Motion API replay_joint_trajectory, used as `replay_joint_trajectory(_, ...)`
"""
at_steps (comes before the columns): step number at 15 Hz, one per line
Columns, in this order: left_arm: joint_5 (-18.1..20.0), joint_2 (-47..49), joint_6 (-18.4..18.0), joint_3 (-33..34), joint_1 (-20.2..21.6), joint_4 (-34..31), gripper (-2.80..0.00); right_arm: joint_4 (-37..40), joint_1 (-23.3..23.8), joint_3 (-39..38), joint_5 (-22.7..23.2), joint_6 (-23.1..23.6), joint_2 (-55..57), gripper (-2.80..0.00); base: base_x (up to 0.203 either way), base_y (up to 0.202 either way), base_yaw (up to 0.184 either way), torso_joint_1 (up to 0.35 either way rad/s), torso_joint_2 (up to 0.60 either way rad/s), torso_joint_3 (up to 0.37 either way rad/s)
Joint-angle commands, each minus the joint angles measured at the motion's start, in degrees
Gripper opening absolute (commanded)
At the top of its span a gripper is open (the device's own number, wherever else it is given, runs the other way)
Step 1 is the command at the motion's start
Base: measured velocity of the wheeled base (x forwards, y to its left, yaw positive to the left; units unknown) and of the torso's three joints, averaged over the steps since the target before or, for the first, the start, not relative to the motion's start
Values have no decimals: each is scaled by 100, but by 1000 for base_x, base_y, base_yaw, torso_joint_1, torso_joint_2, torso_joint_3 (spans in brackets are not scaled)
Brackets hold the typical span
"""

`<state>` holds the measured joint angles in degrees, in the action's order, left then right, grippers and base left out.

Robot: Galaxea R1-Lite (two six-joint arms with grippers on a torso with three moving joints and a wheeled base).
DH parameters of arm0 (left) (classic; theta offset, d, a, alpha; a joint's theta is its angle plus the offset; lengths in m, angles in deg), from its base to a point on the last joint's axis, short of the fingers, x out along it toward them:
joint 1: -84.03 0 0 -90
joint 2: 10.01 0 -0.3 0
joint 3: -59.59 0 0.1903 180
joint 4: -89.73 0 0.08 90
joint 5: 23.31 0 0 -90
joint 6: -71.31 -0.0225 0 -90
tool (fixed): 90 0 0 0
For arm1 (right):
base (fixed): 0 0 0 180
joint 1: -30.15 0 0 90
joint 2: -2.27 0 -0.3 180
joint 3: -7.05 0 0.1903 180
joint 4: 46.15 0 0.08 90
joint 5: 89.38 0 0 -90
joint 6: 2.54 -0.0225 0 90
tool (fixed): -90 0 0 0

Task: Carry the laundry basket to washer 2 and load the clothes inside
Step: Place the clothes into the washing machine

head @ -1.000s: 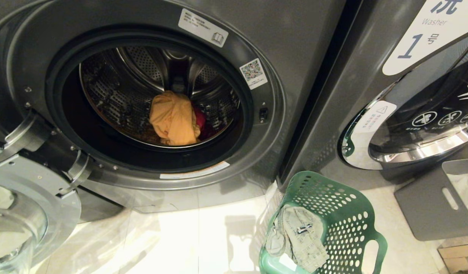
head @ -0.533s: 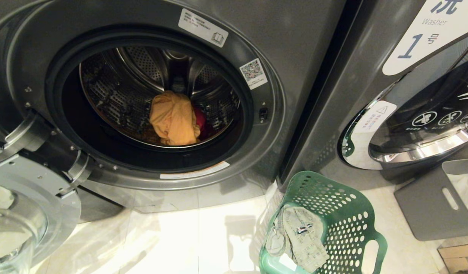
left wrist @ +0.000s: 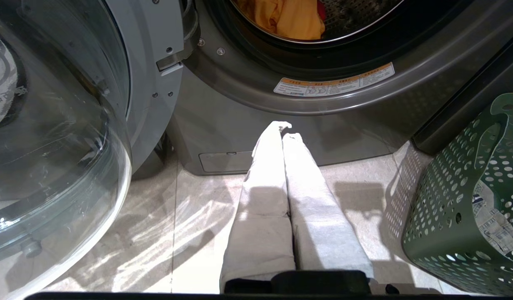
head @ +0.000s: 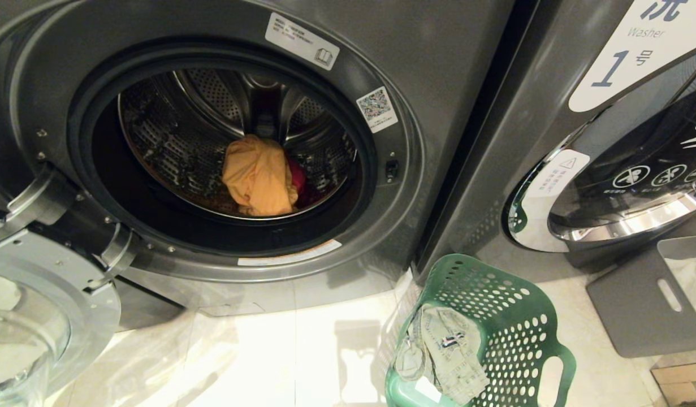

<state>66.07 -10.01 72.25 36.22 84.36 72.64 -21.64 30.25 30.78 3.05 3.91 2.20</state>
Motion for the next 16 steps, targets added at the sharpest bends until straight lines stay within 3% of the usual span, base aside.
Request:
replay_joint_trajectory(1, 1, 0, 3, 229, 2, 5, -280, 0, -1, 0, 4, 6, -1, -280, 0, 0, 0, 0, 0, 0)
replay_joint_trajectory(16, 0, 0, 3, 229, 2, 5, -280, 0, -1, 0, 4, -3, -1, -280, 0, 0, 0, 0, 0, 0)
